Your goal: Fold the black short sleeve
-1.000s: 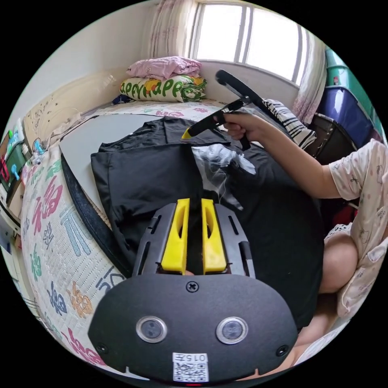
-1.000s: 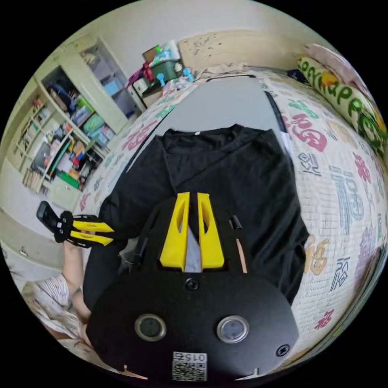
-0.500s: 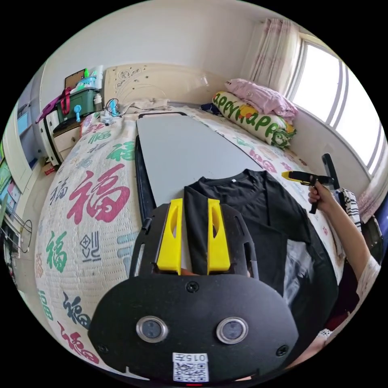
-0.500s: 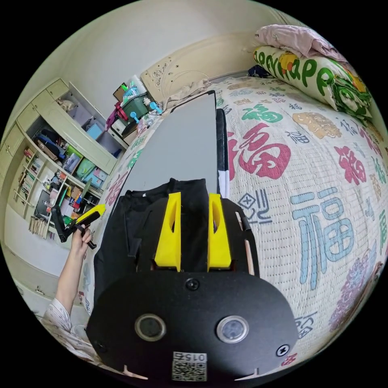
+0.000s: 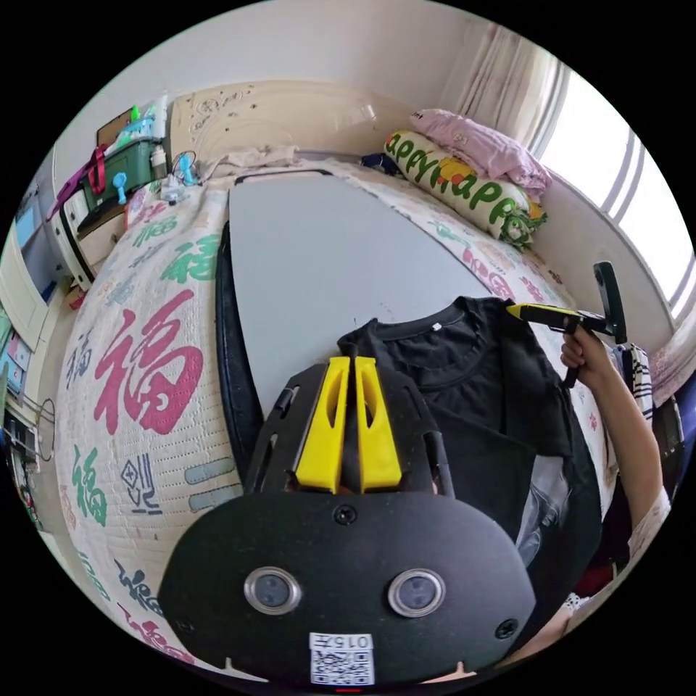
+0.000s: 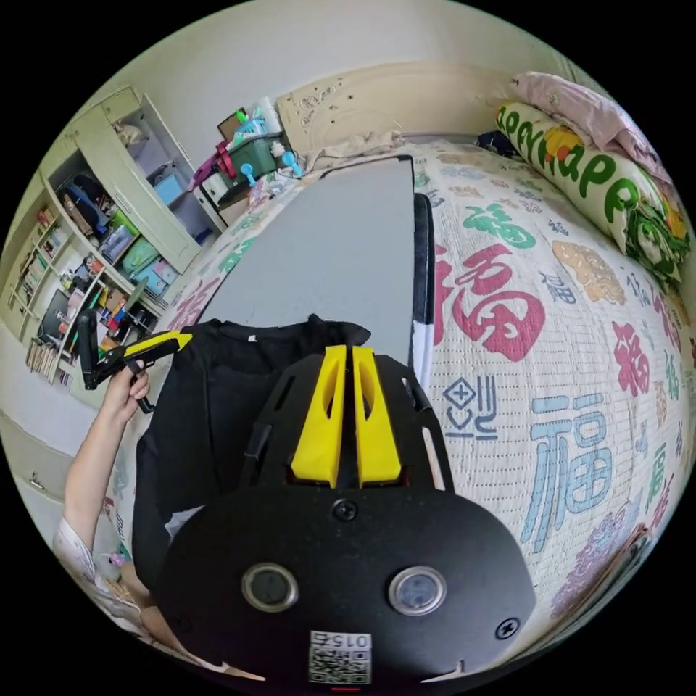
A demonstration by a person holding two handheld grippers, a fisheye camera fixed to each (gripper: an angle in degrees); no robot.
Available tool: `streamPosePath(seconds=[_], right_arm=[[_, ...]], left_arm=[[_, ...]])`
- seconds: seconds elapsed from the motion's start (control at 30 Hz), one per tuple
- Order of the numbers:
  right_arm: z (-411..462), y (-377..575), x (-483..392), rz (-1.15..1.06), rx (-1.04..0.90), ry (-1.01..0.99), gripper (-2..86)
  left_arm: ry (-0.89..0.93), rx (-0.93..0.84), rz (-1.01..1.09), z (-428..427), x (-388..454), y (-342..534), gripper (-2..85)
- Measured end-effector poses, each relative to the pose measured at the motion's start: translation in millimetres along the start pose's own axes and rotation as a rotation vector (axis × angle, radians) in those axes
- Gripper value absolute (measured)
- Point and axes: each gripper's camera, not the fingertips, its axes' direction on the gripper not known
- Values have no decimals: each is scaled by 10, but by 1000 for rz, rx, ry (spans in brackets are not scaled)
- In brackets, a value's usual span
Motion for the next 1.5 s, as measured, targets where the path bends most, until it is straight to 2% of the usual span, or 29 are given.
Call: streamPosePath(seconds=[0.17, 0.27, 0.37, 0.43, 0.5, 0.63, 0.73, 0.9, 1.07, 1.17, 1.33, 1.5], right_arm=[[-1228, 525, -324, -105, 176, -39, 4], [-2158, 1185, -602, -211, 251, -104, 3], [-3064, 2153, -838, -321, 300, -168, 2], [-3614, 3136, -929, -398, 315, -219, 2], [-3792, 3895, -916, -387, 267, -249, 2], [-3679, 5294, -915, -287, 72, -289, 2], [-3724, 5671, -1023, -284, 41, -245, 3], [-3921, 5667, -1067, -302, -24, -224, 7], [-4198, 5518, -919, -341, -129, -276, 16], [-4442, 5205, -674, -274, -64, -254, 46], [-4409, 4182, 20, 53, 104, -317, 85], [-3877, 3211, 460, 225, 116, -332, 129]], left_arm=[[44, 199, 97, -940, 33, 803, 6], [97, 274, 229, -1697, 217, 1569, 5], [177, 323, 335, -2433, 439, 2619, 6], [250, 327, 387, -2837, 605, 3593, 6], [272, 316, 367, -2964, 713, 4352, 6], [284, 168, 423, -2901, 1114, 5690, 7], [209, 79, 481, -2892, 1366, 6071, 8], [127, -22, 506, -2974, 1548, 6223, 12], [216, -46, 520, -3250, 1473, 6166, 24], [176, 30, 353, -3353, 1193, 5805, 46], [101, 144, -160, -3033, 572, 4828, 86], [87, 178, -355, -2641, 293, 4140, 112]])
